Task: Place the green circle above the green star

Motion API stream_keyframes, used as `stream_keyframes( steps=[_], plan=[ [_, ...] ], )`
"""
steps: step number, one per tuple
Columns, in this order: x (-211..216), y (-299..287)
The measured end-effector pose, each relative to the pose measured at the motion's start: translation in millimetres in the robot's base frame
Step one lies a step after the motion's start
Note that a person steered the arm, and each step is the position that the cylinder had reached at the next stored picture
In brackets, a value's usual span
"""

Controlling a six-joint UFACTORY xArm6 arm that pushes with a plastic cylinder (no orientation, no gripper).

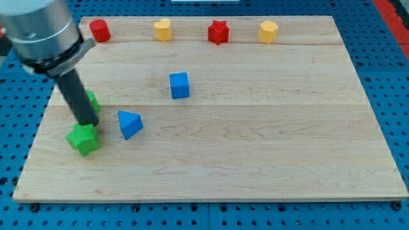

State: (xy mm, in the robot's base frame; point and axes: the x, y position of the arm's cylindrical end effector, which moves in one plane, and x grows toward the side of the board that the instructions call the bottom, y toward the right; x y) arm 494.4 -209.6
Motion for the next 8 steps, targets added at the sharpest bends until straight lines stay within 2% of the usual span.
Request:
stream_keyframes(
  steps=[1,2,4,5,7,8],
  plan=[
    [19,-22],
    [-27,-55],
    [-122,-54],
    [-90,-5],
    [-17,-31],
    [-55,-12]
  ],
)
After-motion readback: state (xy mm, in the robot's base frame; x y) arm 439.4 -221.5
